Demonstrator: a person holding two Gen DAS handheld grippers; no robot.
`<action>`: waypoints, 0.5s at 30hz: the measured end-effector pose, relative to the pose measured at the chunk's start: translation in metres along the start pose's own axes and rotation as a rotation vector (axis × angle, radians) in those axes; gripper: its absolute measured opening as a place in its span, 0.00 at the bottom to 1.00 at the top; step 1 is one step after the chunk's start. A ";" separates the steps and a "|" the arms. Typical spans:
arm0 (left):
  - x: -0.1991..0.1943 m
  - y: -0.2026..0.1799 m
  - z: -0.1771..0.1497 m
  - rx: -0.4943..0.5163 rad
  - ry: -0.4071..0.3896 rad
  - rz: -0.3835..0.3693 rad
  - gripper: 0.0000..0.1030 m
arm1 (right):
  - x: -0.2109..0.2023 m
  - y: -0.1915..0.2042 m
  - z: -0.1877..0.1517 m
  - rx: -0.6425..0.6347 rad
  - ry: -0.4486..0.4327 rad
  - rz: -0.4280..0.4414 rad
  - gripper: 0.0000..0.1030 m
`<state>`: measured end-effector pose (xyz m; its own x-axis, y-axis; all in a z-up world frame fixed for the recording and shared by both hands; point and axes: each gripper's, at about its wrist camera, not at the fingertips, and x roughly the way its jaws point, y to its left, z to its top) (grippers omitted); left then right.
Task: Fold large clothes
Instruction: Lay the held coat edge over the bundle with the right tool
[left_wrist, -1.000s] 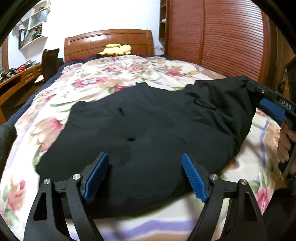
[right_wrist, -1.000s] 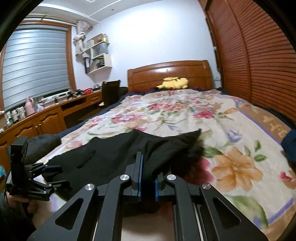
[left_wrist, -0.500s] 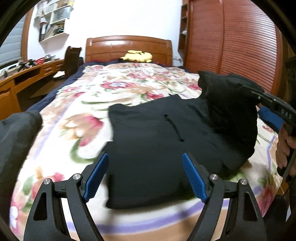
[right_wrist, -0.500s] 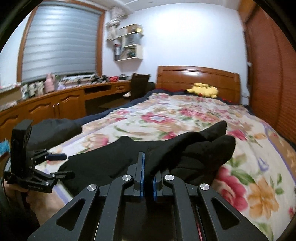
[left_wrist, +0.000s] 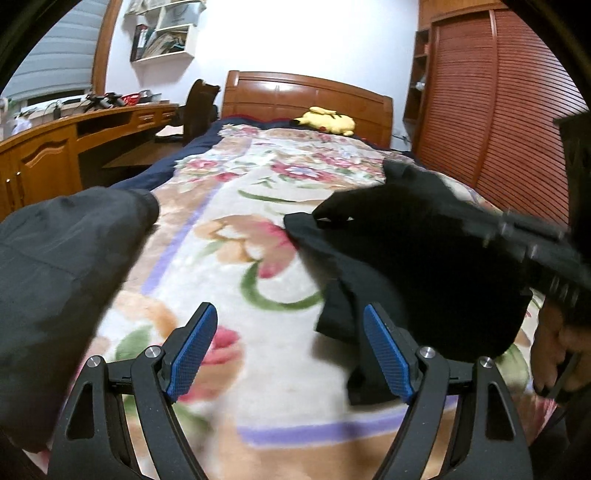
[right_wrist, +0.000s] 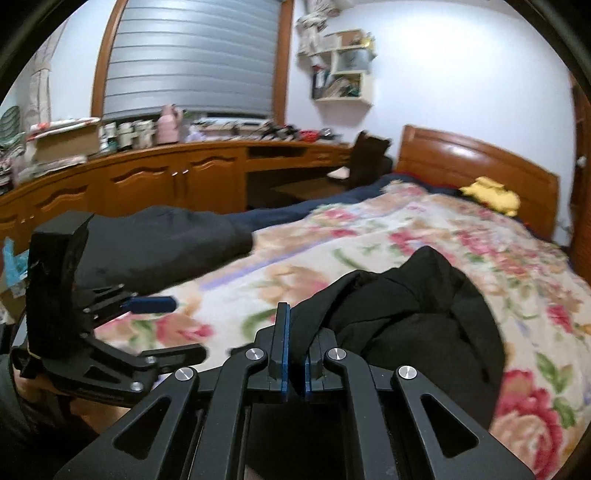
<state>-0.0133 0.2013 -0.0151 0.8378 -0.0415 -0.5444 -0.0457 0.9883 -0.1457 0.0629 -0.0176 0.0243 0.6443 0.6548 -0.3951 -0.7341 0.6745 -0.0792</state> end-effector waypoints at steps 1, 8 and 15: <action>-0.001 0.003 0.000 -0.007 0.000 0.002 0.80 | 0.006 0.000 -0.002 0.007 0.017 0.012 0.05; -0.002 0.003 0.001 -0.015 -0.014 -0.010 0.80 | 0.038 -0.026 -0.004 0.079 0.137 0.088 0.13; -0.004 -0.015 0.006 0.008 -0.041 -0.038 0.80 | -0.006 -0.048 0.029 0.024 0.040 0.021 0.68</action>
<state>-0.0126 0.1878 -0.0058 0.8605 -0.0735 -0.5041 -0.0090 0.9872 -0.1593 0.1003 -0.0441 0.0573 0.6191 0.6555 -0.4324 -0.7420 0.6686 -0.0488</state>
